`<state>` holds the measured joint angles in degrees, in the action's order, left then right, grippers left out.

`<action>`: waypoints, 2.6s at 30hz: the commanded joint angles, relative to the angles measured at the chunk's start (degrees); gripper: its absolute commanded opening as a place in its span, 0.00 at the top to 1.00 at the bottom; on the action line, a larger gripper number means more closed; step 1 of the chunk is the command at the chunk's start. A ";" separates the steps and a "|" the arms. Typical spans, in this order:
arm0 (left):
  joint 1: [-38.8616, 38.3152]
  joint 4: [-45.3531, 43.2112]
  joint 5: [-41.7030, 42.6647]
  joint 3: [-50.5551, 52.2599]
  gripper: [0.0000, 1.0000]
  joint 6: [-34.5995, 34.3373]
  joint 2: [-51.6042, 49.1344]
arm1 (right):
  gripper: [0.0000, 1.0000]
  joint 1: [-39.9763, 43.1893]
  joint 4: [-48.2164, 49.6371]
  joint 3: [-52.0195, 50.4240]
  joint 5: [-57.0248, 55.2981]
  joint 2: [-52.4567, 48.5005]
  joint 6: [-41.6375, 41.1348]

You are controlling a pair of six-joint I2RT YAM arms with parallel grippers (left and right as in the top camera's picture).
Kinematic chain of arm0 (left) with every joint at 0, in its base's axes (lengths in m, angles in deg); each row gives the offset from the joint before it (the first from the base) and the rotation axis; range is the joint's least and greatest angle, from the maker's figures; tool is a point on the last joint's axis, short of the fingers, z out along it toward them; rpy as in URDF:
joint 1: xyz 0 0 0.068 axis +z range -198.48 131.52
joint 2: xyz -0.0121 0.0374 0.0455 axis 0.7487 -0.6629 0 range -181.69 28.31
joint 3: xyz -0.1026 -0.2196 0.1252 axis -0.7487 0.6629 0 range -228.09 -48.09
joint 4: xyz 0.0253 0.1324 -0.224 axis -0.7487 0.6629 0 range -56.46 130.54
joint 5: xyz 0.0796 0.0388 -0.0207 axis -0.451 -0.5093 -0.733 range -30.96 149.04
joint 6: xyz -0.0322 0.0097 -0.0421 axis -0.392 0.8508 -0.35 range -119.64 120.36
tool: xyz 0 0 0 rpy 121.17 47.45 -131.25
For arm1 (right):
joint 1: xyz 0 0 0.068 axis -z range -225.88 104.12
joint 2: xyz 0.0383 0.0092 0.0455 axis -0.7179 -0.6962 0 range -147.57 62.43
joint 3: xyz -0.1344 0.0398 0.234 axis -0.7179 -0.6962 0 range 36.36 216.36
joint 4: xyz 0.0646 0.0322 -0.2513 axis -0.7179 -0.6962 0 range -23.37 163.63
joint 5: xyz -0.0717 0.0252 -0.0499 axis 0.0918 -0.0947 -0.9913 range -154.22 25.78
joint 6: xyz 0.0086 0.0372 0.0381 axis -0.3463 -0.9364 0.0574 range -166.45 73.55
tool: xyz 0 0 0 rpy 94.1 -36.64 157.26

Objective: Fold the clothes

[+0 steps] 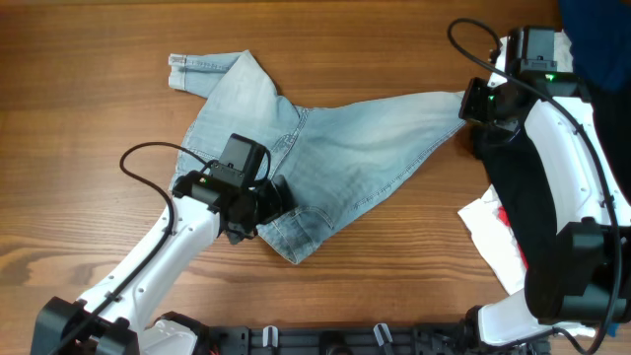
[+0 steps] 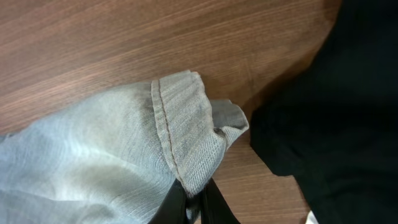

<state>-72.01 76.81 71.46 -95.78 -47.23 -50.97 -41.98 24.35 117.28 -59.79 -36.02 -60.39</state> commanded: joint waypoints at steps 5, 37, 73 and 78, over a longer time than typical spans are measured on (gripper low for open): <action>-0.22 -3.78 -4.42 0.22 0.25 -7.21 -5.62 | 0.96 -0.17 -0.96 -0.33 -1.90 -0.68 0.92; 22.08 -18.29 -13.33 -0.02 0.94 4.92 -6.84 | 0.96 -0.17 -2.64 -0.35 -3.17 -0.68 1.86; 5.25 0.74 9.40 6.67 0.28 -11.93 -6.84 | 0.96 -0.17 -4.57 -0.37 -3.19 -0.68 2.10; 4.63 -2.23 9.05 6.78 0.28 -17.79 -6.84 | 0.96 -0.17 -4.59 -0.39 -3.19 -0.68 2.23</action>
<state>-67.15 75.45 81.43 -89.52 -58.99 -58.62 -42.68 19.81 117.17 -61.08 -36.02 -58.95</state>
